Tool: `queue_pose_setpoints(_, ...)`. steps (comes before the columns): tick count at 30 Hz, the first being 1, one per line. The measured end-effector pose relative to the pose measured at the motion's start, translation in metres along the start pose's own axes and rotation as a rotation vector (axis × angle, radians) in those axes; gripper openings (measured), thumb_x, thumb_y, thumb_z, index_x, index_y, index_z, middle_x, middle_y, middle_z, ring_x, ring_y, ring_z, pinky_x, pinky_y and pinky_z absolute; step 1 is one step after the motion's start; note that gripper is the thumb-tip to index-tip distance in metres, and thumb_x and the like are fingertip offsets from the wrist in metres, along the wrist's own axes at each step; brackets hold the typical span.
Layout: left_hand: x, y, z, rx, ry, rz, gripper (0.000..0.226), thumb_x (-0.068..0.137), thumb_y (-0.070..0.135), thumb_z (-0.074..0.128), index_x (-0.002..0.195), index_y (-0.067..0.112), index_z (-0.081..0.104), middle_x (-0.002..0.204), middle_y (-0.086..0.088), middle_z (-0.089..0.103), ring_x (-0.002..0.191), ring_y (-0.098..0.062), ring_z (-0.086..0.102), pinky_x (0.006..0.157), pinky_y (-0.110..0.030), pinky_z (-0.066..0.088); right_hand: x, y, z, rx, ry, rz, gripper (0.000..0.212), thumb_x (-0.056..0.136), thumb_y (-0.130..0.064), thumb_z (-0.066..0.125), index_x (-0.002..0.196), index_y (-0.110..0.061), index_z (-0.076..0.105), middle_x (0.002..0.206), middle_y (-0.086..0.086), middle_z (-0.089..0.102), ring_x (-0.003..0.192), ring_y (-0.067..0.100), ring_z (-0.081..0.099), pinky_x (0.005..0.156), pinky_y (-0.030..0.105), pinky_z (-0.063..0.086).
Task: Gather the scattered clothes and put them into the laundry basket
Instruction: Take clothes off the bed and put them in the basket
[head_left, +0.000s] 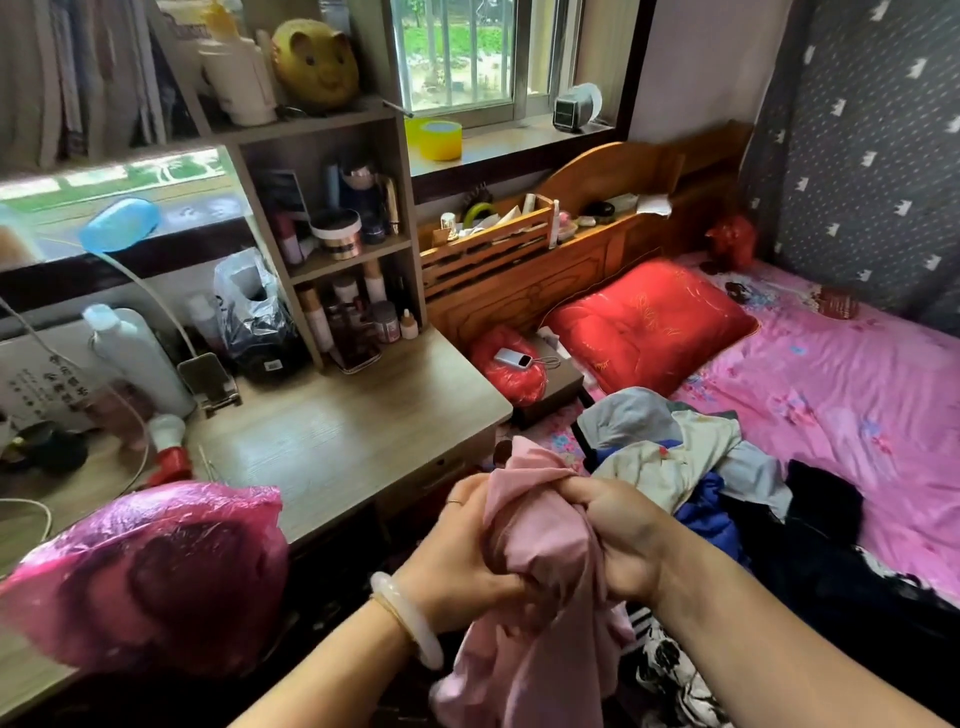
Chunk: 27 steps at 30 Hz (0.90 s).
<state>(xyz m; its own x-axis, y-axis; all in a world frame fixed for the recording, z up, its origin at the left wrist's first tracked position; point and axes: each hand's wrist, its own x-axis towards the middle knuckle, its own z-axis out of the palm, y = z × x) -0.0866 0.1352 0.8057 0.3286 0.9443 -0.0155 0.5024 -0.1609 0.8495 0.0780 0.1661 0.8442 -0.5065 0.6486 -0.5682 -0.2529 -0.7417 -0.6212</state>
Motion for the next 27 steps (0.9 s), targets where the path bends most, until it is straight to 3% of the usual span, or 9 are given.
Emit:
queue_pose_setpoints(5, -0.001, 0.006, 0.011, -0.346, 0.26, -0.016, 0.042, 0.076, 0.007, 0.049, 0.107, 0.028, 0.068, 0.107, 0.008, 0.072, 0.108, -0.005, 0.063, 0.093, -0.021, 0.048, -0.003, -0.008, 0.003, 0.036, -0.057, -0.105, 0.027, 0.088, -0.014, 0.055, 0.105, 0.003, 0.068, 0.103, 0.02, 0.069, 0.092, 0.026, 0.068, 0.086, 0.035, 0.055)
queue_pose_setpoints(8, -0.001, 0.004, -0.009, -0.486, 0.357, -0.086, 0.028, 0.079, 0.007, 0.051, 0.099, 0.009, 0.071, 0.101, -0.01, 0.073, 0.099, -0.02, 0.066, 0.089, -0.042, 0.052, -0.001, -0.01, -0.018, -0.392, 0.053, -0.36, 0.057, 0.067, -0.007, 0.07, 0.122, -0.006, 0.06, 0.117, 0.013, 0.069, 0.11, 0.023, 0.065, 0.089, 0.031, 0.054)
queue_pose_setpoints(11, -0.001, 0.013, -0.026, -0.48, 0.388, -0.115, 0.026, 0.074, 0.005, 0.046, 0.083, 0.012, 0.069, 0.081, -0.008, 0.07, 0.077, -0.015, 0.063, 0.07, -0.035, 0.052, -0.003, 0.001, -0.033, -0.984, 0.119, -0.41, 0.071, 0.059, -0.006, 0.069, 0.126, -0.026, 0.054, 0.113, -0.005, 0.067, 0.108, 0.009, 0.063, 0.086, 0.025, 0.053)
queue_pose_setpoints(15, -0.003, 0.023, -0.04, -0.494, 0.341, -0.146, 0.037, 0.077, -0.01, 0.041, 0.066, 0.016, 0.065, 0.063, 0.001, 0.061, 0.062, -0.011, 0.055, 0.052, -0.019, 0.045, 0.008, 0.009, -0.052, -1.537, 0.336, -0.468, 0.033, 0.078, -0.025, 0.051, 0.109, -0.03, 0.062, 0.096, -0.003, 0.054, 0.095, 0.019, 0.058, 0.081, 0.031, 0.047)
queue_pose_setpoints(18, -0.009, 0.018, -0.04, -0.506, 0.147, -0.241, 0.053, 0.083, -0.015, 0.039, 0.068, 0.02, 0.076, 0.072, 0.002, 0.072, 0.073, -0.013, 0.063, 0.066, -0.023, 0.053, 0.012, 0.01, -0.07, -1.587, 0.595, -0.49, 0.022, 0.084, -0.024, 0.05, 0.094, -0.031, 0.069, 0.11, 0.001, 0.046, 0.11, 0.027, 0.046, 0.092, 0.037, 0.041)
queue_pose_setpoints(21, -0.017, 0.012, -0.034, -0.56, -0.016, -0.326, 0.043, 0.086, -0.014, 0.041, 0.093, 0.008, 0.077, 0.098, -0.015, 0.074, 0.092, -0.023, 0.068, 0.081, -0.031, 0.057, 0.009, 0.012, -0.065, -1.368, 0.578, -0.505, 0.028, 0.08, -0.03, 0.05, 0.097, -0.034, 0.073, 0.121, 0.006, 0.047, 0.118, 0.024, 0.043, 0.101, 0.039, 0.042)
queue_pose_setpoints(23, -0.02, 0.01, -0.03, -0.661, -0.077, -0.339, 0.034, 0.079, -0.007, 0.049, 0.102, 0.002, 0.073, 0.102, -0.02, 0.071, 0.093, -0.028, 0.067, 0.079, -0.032, 0.057, -0.001, 0.015, -0.05, -0.869, 0.347, -0.378, 0.024, 0.087, -0.025, 0.051, 0.09, -0.028, 0.074, 0.09, 0.011, 0.061, 0.077, 0.024, 0.06, 0.057, 0.029, 0.055)
queue_pose_setpoints(24, -0.02, 0.009, -0.029, -0.719, -0.088, -0.344, 0.034, 0.078, -0.005, 0.052, 0.106, 0.0, 0.071, 0.104, -0.023, 0.07, 0.093, -0.03, 0.066, 0.08, -0.033, 0.058, -0.004, 0.018, -0.044, -0.588, 0.245, -0.239, 0.026, 0.092, -0.024, 0.049, 0.09, -0.023, 0.075, 0.074, 0.015, 0.061, 0.054, 0.023, 0.056, 0.037, 0.024, 0.044)
queue_pose_setpoints(27, -0.013, 0.005, -0.021, -0.71, 0.014, -0.311, 0.029, 0.081, -0.001, 0.06, 0.109, 0.002, 0.069, 0.108, -0.024, 0.068, 0.092, -0.028, 0.064, 0.083, -0.038, 0.054, -0.009, 0.036, -0.035, -0.317, 0.023, -0.056, 0.028, 0.1, -0.015, 0.046, 0.099, 0.002, 0.068, 0.07, 0.02, 0.067, 0.051, 0.026, 0.063, 0.045, 0.028, 0.051)
